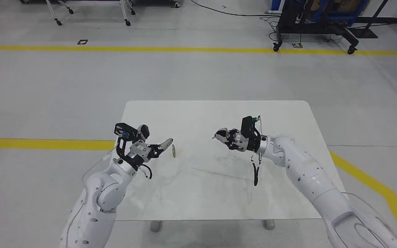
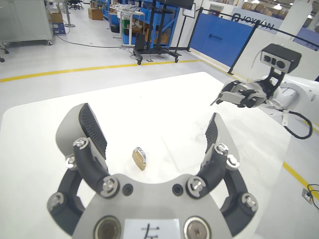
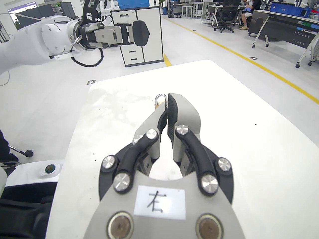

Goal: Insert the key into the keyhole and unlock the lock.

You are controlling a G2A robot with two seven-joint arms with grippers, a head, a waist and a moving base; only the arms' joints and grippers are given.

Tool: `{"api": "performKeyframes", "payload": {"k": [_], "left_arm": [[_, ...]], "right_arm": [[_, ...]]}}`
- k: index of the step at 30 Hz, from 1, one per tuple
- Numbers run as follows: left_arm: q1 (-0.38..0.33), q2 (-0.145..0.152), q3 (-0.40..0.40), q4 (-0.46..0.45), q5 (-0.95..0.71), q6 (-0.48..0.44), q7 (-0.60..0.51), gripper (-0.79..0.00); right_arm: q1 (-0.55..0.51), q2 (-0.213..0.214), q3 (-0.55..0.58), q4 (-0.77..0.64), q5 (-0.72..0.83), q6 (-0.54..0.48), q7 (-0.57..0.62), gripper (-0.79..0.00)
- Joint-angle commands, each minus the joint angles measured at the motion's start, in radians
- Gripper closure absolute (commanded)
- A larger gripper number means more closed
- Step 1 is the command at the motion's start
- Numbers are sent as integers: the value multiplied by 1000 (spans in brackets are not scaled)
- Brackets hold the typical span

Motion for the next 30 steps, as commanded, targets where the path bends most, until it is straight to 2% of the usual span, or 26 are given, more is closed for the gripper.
{"api": "performKeyframes", "payload": {"k": [1,7,8,14,16,21,26,28,30], "left_arm": [[0,0,-1,0,8,-1,0,-785],[6,1,-2,-6,48,16,18,-785],[16,-1,4,0,7,5,32,-785],[-11,0,-6,76,-403,-136,-100,-785],[-31,3,-4,116,-587,-180,-189,-785],[-91,14,4,202,-912,-242,-414,-785],[-160,21,50,306,-1200,-275,-652,-785],[-192,23,68,360,-1269,-270,-723,-785],[-218,20,94,398,-1329,-263,-766,-785]], "right_arm": [[0,0,0,0,-4,0,0,0],[0,0,0,0,-4,0,0,0],[0,0,0,0,-4,0,0,0],[0,0,0,0,-4,0,0,0],[0,0,0,0,-4,0,0,0],[-8,-1,0,-5,12,2,-4,0],[-26,-17,-59,-26,243,0,-9,0],[-25,-27,-103,-24,415,0,-13,0],[-25,-35,-173,-39,675,0,21,0]]}}
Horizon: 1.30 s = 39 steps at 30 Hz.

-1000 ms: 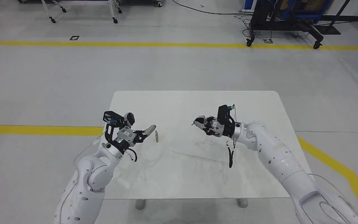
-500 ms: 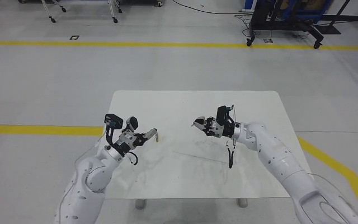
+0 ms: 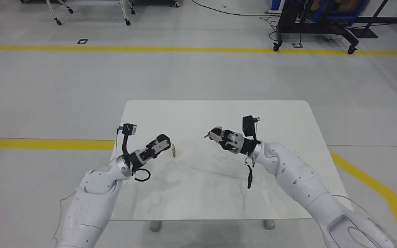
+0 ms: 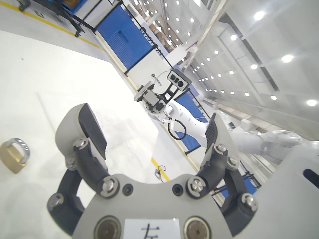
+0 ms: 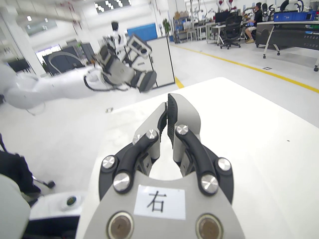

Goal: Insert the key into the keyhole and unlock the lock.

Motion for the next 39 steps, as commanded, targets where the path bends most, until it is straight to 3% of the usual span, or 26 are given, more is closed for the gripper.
{"api": "performKeyframes", "payload": {"k": [1,6,16,19,23,27,28,30,39], "left_arm": [[-24,-3,26,36,-63,3,-45,-785],[-51,-6,65,68,-71,-27,-74,-785],[-52,-10,116,61,-20,-86,-33,-785],[-49,-11,127,54,1,-92,-8,-776],[-40,-10,131,40,43,-76,36,-622],[-38,-9,138,34,79,-51,71,-566],[-39,-9,140,36,80,-48,73,-459],[-40,-9,145,36,82,-46,76,-400],[-49,-8,165,46,96,-30,99,-363]], "right_arm": [[16,-3,-66,10,314,0,90,0],[81,2,-125,42,812,0,482,0],[85,2,-123,46,832,0,503,0],[65,1,-125,17,849,62,551,0],[60,-2,-137,-11,928,112,697,0],[68,-6,-139,-8,1001,156,822,0],[70,-7,-140,-6,1009,168,847,0],[72,-11,-142,-6,1030,181,890,0],[74,-27,-130,4,1095,188,998,0]]}}
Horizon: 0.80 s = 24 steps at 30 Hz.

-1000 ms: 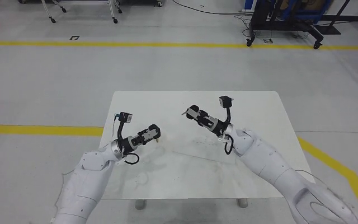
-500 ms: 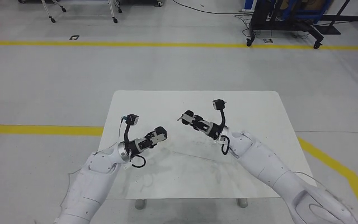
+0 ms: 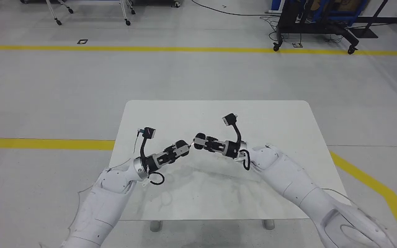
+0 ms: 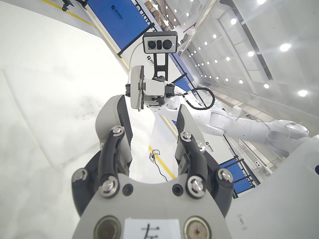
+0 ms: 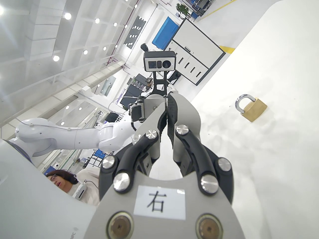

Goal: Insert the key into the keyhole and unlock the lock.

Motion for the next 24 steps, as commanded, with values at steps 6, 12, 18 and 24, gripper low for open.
{"api": "performKeyframes", "payload": {"k": [6,12,18,24], "left_arm": [[-2,-1,22,6,-33,13,-3,-332],[-12,1,28,14,-56,34,-20,-142],[-17,4,24,21,-64,42,-13,-102],[-19,7,25,23,-52,52,-4,0]], "right_arm": [[1,-16,5,3,25,2,47,0],[6,-31,7,16,22,11,65,0],[6,-39,22,27,27,6,86,0],[0,-43,40,29,33,2,109,0]]}}
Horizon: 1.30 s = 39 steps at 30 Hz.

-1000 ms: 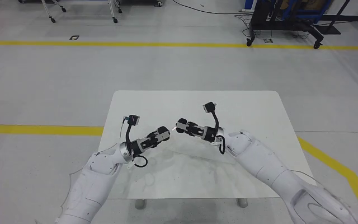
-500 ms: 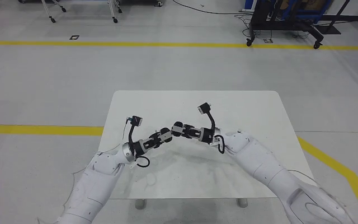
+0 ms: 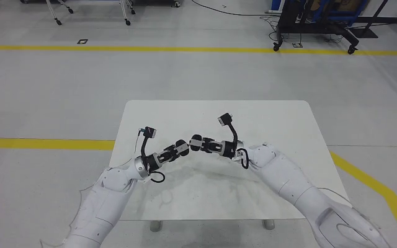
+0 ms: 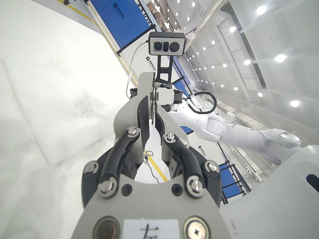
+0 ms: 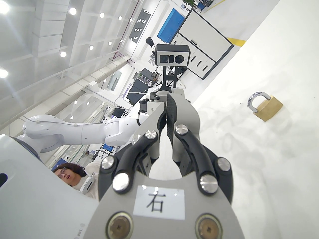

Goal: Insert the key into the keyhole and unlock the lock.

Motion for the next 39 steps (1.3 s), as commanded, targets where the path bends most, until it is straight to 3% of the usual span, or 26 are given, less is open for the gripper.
{"api": "performKeyframes", "payload": {"k": [1,7,8,9,10,23,27,31,33,34,39], "left_arm": [[-1,1,1,-1,10,3,2,0],[2,4,-4,-5,12,1,14,0],[2,5,-4,-5,11,1,13,0],[3,5,-6,-5,10,1,14,0],[3,6,-7,-7,8,0,13,0],[3,22,-26,-19,5,-9,-62,0],[-14,30,-8,-30,36,11,-171,0],[-24,37,3,-42,44,19,-244,0],[-26,41,1,-45,66,10,-250,0],[-24,42,4,-48,67,9,-249,0],[-24,45,17,-53,68,11,-261,0]], "right_arm": [[-2,-1,5,0,1,0,9,0],[-8,-6,16,-3,-1,3,27,0],[-9,-7,18,-2,-1,4,30,-185],[-10,-8,19,-2,2,8,39,-699],[-10,-8,20,-3,4,9,42,-785],[-18,-5,28,-9,-11,23,33,-785],[-2,23,57,-2,-120,29,154,-785],[-27,56,110,-30,-136,19,225,-785],[-44,69,131,-57,-121,17,263,-622],[-51,74,137,-72,-112,17,288,-403],[-68,82,138,-127,-83,45,346,-345]]}}
